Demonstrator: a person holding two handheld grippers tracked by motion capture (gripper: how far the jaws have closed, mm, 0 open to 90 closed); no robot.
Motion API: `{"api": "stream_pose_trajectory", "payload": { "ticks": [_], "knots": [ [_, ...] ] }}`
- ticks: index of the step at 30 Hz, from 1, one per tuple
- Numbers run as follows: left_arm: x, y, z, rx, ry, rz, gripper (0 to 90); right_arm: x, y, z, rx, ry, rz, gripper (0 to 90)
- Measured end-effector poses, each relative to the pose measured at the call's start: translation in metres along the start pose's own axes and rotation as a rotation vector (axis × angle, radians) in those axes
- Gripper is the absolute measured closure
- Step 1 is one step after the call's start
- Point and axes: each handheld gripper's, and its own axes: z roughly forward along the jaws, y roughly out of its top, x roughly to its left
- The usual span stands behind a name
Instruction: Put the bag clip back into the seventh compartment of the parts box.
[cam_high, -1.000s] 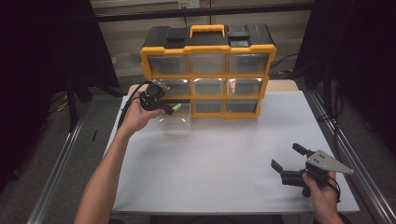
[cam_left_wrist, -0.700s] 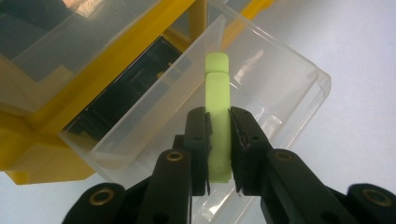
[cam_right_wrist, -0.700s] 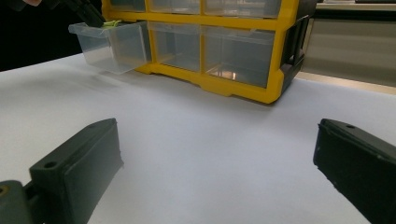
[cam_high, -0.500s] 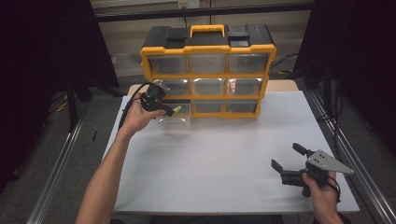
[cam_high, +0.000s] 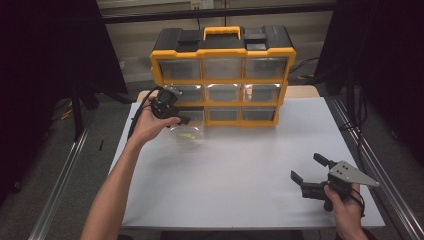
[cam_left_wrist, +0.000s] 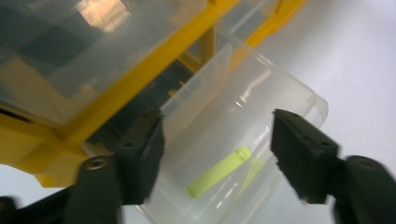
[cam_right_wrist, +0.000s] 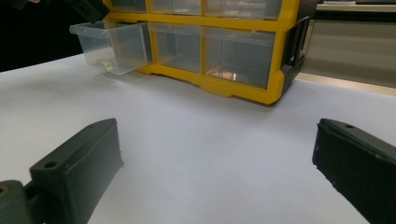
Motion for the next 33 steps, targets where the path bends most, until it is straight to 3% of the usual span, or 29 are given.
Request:
{"api": "stream_pose_trajectory", "payload": {
  "ticks": [4, 12, 17, 20, 24, 26, 29, 33],
  "knots": [
    [-0.002, 0.0, -0.001, -0.036, 0.041, -0.024, 20.9, 0.0, 0.0, 0.0, 0.002, 0.002, 0.004, 0.7],
    [-0.006, -0.005, 0.002, -0.098, 0.036, -0.053, 7.7, -0.001, 0.0, 0.001, 0.009, 0.002, -0.004, 0.7],
    [-0.01, -0.014, 0.002, -0.196, 0.052, -0.097, 7.4, -0.002, -0.001, 0.001, 0.015, 0.003, -0.002, 0.7],
    [-0.012, -0.021, 0.006, -0.219, 0.041, -0.099, 6.9, -0.004, -0.002, 0.003, 0.015, 0.002, 0.006, 0.7],
    [-0.015, -0.025, 0.005, -0.249, 0.06, -0.103, 5.0, -0.006, -0.002, 0.005, 0.02, 0.008, 0.01, 0.9],
    [-0.017, -0.027, 0.004, -0.284, 0.038, -0.101, 4.5, -0.006, -0.002, 0.005, 0.021, 0.009, 0.012, 0.9],
    [-0.021, -0.029, 0.0, -0.314, 0.066, -0.103, 4.7, -0.006, -0.002, 0.004, 0.017, 0.005, 0.01, 0.9],
    [-0.025, -0.037, -0.007, -0.386, 0.151, -0.122, 5.2, -0.005, -0.002, 0.003, 0.016, 0.006, 0.01, 0.9]
  ]
}}
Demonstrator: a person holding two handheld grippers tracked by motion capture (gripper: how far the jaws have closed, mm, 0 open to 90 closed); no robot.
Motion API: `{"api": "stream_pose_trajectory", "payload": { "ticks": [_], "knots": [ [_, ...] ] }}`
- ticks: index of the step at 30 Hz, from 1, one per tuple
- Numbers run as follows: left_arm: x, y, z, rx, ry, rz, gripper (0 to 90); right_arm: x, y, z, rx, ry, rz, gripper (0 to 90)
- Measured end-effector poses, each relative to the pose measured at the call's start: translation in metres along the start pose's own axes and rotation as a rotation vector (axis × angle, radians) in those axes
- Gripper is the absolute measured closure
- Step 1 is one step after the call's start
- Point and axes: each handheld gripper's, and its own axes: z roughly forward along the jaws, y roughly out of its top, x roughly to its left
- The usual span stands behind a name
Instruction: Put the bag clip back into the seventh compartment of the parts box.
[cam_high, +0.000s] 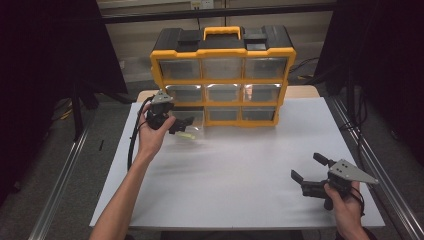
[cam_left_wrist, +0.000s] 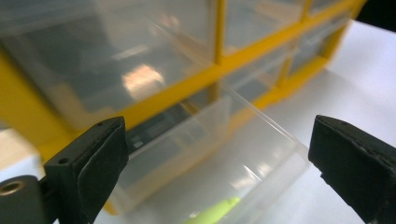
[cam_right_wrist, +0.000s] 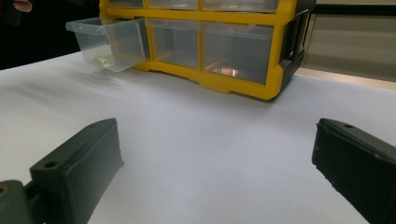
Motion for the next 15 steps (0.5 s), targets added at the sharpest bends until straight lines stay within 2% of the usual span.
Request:
{"api": "stream_pose_trajectory", "payload": {
  "ticks": [3, 4, 8, 11, 13, 14, 15],
  "knots": [
    [0.0, -0.006, -0.007, -0.075, -0.003, -0.057, 5.2, 0.001, 0.0, 0.0, 0.0, 0.001, -0.002, 0.9],
    [-0.001, -0.008, -0.009, -0.091, -0.002, -0.062, 5.2, 0.001, 0.0, 0.0, -0.001, -0.002, 0.0, 0.9],
    [-0.005, -0.015, -0.013, -0.106, 0.009, -0.059, 5.1, 0.002, 0.001, -0.001, -0.005, -0.001, -0.005, 0.9],
    [-0.009, -0.018, -0.017, -0.122, -0.005, -0.058, 5.1, 0.003, 0.001, -0.001, -0.002, -0.003, -0.005, 0.9],
    [-0.011, -0.02, -0.02, -0.12, -0.003, -0.04, 5.1, 0.003, 0.001, 0.0, 0.0, -0.005, -0.008, 0.9],
    [-0.012, -0.021, -0.022, -0.126, -0.013, -0.048, 5.0, 0.003, 0.001, 0.0, 0.0, -0.006, -0.011, 1.0],
    [-0.013, -0.022, -0.024, -0.116, -0.003, -0.039, 5.0, 0.003, 0.001, 0.001, 0.0, -0.009, -0.011, 1.0]
  ]
}}
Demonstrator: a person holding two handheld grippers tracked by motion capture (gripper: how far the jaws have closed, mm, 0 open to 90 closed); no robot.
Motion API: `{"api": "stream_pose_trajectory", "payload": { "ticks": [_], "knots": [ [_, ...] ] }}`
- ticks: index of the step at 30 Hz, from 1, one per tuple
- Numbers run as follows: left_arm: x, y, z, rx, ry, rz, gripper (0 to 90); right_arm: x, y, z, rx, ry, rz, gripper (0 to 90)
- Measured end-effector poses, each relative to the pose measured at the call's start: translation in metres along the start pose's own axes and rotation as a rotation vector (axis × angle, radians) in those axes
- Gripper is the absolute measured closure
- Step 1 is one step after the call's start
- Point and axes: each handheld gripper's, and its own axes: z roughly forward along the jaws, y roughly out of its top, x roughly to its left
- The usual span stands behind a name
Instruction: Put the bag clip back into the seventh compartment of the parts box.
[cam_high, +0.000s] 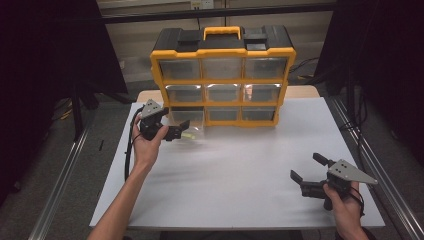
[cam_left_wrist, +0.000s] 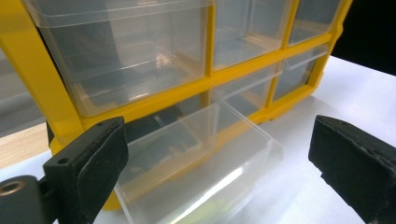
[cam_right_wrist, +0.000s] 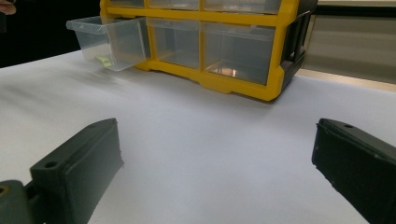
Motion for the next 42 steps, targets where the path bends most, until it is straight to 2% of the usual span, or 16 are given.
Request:
{"api": "stream_pose_trajectory", "payload": {
  "ticks": [2, 4, 6, 8, 13, 20, 22, 25, 27, 29, 31, 34, 37, 38, 40, 42],
  "knots": [
    [-0.002, -0.002, -0.005, -0.025, 0.013, -0.001, 4.9, 0.0, 0.0, 0.0, 0.003, 0.0, -0.004, 1.0],
    [-0.004, -0.006, -0.01, -0.042, 0.048, -0.015, 5.0, 0.001, 0.0, -0.001, 0.005, 0.003, -0.003, 1.0],
    [-0.007, -0.009, -0.014, -0.05, 0.043, -0.036, 4.9, 0.001, 0.0, -0.001, 0.003, 0.007, -0.001, 1.0],
    [-0.01, -0.011, -0.018, -0.049, 0.057, -0.024, 4.9, 0.0, 0.0, -0.001, 0.002, 0.006, 0.004, 1.0],
    [-0.021, -0.018, -0.033, -0.087, 0.04, -0.009, 4.8, 0.001, 0.0, -0.002, 0.003, 0.009, 0.003, 0.9],
    [-0.033, -0.032, -0.045, -0.09, 0.024, 0.007, 4.5, 0.002, 0.0, -0.002, -0.001, 0.006, -0.005, 0.9],
    [-0.035, -0.041, -0.046, -0.108, 0.027, -0.024, 4.7, 0.001, 0.0, -0.002, 0.002, 0.01, -0.008, 0.9],
    [-0.038, -0.05, -0.045, -0.07, 0.05, 0.013, 4.6, 0.001, 0.0, -0.002, -0.001, 0.007, -0.005, 0.9],
    [-0.037, -0.056, -0.045, -0.054, 0.019, -0.022, 4.6, 0.002, 0.0, -0.002, 0.0, 0.01, -0.007, 0.9],
    [-0.037, -0.061, -0.046, -0.046, 0.015, -0.037, 4.6, 0.002, 0.0, -0.003, -0.001, 0.013, -0.006, 0.9],
    [-0.037, -0.065, -0.05, -0.032, 0.024, -0.022, 4.5, 0.001, 0.0, -0.003, 0.0, 0.007, -0.003, 1.3],
    [-0.041, -0.073, -0.055, -0.027, 0.028, -0.026, 4.2, 0.001, 0.0, -0.003, 0.002, 0.007, 0.003, 1.4],
    [-0.041, -0.079, -0.059, -0.046, 0.012, -0.109, 4.0, 0.002, 0.0, -0.002, 0.001, 0.009, -0.005, 1.3],
    [-0.042, -0.08, -0.061, -0.055, 0.011, -0.111, 4.0, 0.002, 0.0, -0.002, 0.001, 0.009, -0.006, 1.3],
    [-0.045, -0.08, -0.066, -0.06, 0.032, -0.079, 4.0, 0.003, 0.001, -0.003, 0.003, 0.016, -0.007, 1.2],
    [-0.047, -0.083, -0.071, -0.081, 0.034, -0.087, 3.7, 0.003, 0.0, -0.003, 0.003, 0.014, -0.008, 1.1]
  ]
}}
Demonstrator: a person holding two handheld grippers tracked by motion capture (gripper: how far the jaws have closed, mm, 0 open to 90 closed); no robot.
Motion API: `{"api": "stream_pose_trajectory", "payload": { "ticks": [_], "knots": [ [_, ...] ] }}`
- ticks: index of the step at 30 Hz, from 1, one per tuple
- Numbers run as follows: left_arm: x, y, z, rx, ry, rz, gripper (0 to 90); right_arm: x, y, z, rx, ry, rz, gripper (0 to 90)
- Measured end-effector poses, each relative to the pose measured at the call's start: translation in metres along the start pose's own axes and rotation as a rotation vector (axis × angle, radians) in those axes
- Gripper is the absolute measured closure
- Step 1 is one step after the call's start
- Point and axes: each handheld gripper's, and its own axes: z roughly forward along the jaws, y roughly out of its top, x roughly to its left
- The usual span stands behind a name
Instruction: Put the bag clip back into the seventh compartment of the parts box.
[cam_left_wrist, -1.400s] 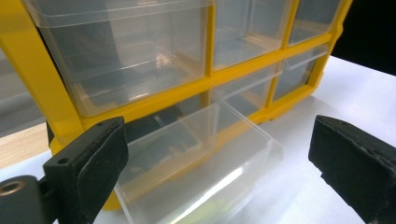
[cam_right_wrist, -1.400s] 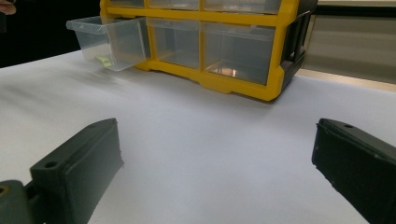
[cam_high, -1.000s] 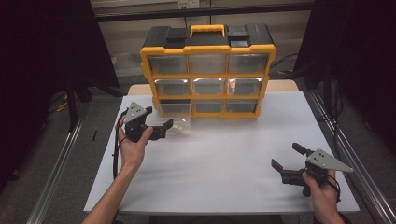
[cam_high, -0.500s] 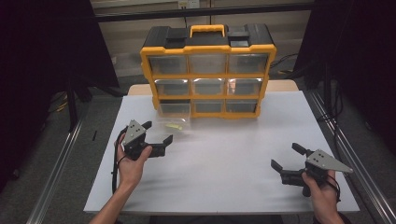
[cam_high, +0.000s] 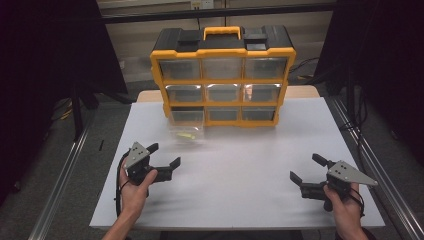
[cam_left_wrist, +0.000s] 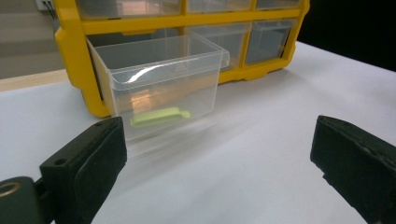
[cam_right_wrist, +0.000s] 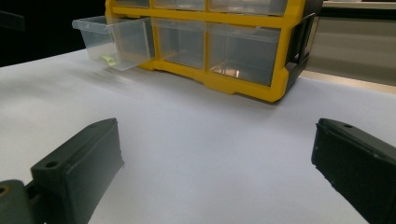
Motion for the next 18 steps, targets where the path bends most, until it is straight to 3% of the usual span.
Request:
{"api": "stream_pose_trajectory", "payload": {
  "ticks": [4, 7, 14, 18],
  "knots": [
    [0.0, -0.006, -0.009, -0.001, 0.037, 0.04, 3.4, -0.001, 0.0, 0.001, 0.003, -0.005, 0.005, 1.1],
    [0.006, -0.012, -0.016, -0.001, 0.081, 0.03, 2.8, -0.001, -0.001, 0.0, 0.001, -0.009, 0.004, 1.2],
    [0.012, -0.021, -0.035, -0.024, 0.097, 0.002, 2.7, -0.002, -0.001, 0.001, 0.002, -0.021, 0.01, 1.1],
    [0.011, -0.023, -0.04, -0.035, 0.108, 0.011, 2.7, -0.002, -0.001, 0.001, 0.0, -0.025, 0.013, 1.1]
  ]
}}
